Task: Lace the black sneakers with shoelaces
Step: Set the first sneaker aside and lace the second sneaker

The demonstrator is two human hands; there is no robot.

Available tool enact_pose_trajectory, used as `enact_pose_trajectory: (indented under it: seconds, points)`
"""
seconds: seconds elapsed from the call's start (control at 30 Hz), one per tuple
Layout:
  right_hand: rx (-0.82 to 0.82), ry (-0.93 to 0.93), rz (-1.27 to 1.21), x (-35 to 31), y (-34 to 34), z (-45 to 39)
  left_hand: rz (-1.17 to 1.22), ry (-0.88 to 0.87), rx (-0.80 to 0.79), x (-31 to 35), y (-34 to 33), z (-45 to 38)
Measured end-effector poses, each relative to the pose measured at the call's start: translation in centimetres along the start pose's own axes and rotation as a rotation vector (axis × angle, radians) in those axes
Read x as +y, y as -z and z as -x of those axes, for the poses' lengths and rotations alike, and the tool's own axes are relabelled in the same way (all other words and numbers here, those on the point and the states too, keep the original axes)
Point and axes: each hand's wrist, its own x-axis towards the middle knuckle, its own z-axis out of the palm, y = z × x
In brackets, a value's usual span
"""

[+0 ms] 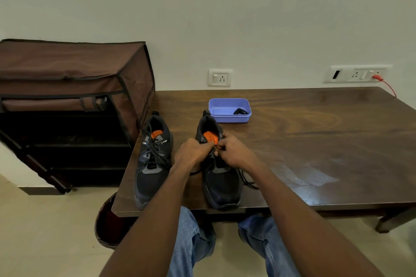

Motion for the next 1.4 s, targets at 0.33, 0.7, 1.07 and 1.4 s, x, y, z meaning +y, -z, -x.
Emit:
enact_pose_trajectory:
  seconds: [0.33, 0.7, 1.07, 1.4]
  points:
    - [0.296, -0.447, -0.309, -0.1, 1.2, 0.4, 0.069, 0.042, -0.021, 0.1, 0.3, -0.1]
    - [0.173, -0.022, 0.029, 0.4, -0.1, -0.4, 0.061, 0.003, -0.024, 0.4, -0.3, 0.2]
    - [0.187, -0.262, -0.030, -0.7, 0.4, 0.1, 0.058, 0.008, 0.007, 0.5, -0.1, 0.3]
    - [0.467, -0.446, 0.031, 2.3, 2.8, 0.8, 0.076, -0.002, 0.006, 0.5, 0.1, 0.5]
